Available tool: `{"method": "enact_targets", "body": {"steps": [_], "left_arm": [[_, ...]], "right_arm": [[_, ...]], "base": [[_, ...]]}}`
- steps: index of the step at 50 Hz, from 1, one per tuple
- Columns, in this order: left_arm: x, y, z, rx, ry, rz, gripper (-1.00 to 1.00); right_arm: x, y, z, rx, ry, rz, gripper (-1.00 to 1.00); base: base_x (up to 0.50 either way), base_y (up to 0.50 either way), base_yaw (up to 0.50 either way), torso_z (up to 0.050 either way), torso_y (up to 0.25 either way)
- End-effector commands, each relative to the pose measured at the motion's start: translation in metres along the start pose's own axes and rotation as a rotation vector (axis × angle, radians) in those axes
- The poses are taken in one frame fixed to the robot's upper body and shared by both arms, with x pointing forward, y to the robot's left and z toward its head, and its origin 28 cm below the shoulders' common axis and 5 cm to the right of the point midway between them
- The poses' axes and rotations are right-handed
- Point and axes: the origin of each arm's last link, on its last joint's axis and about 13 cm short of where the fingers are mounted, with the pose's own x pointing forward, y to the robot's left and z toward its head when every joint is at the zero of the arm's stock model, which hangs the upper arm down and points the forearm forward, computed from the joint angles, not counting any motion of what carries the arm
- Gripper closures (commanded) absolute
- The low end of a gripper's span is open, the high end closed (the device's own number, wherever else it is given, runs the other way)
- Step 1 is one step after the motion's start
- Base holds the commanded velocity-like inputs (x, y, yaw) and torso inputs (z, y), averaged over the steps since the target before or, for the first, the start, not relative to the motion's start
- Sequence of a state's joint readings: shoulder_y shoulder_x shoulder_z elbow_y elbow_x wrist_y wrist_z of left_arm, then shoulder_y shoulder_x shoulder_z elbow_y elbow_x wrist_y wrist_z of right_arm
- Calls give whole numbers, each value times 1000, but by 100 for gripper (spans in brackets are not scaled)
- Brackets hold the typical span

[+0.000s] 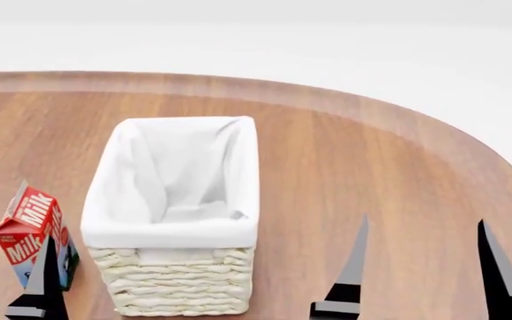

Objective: Pick up the tomato sauce, and put it in the basket.

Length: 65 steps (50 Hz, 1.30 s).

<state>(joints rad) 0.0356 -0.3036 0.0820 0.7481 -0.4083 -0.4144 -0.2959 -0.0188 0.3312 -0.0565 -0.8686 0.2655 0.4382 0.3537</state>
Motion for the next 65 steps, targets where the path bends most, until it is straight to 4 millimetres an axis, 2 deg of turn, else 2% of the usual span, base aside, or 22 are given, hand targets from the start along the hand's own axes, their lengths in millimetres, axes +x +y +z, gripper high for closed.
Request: {"method": "enact_targets", "body": {"steps": [1,37,43,49,65], "left_arm": [[2,2,4,5,-46,24,-100],[1,2,5,16,-41,10,-100],[-1,5,11,-45,16,1,-100],[-8,9,19,-18,53,6,-100],[-25,26,13,73,172,19,-100]], "right_arm": [[0,-1,3,-4,-17,8,-100],[0,-1,6,-9,-22,14,-100],[0,-2,7,-15,-25,14,-100],[0,-2,5,-13,-21,15,-100],[0,-1,5,-17,-14,22,-100]], "base": [[0,0,0,48,-143],[0,0,0,39,-201],[0,0,0,3,0],[0,0,0,0,0],[0,0,0,0,0]]}}
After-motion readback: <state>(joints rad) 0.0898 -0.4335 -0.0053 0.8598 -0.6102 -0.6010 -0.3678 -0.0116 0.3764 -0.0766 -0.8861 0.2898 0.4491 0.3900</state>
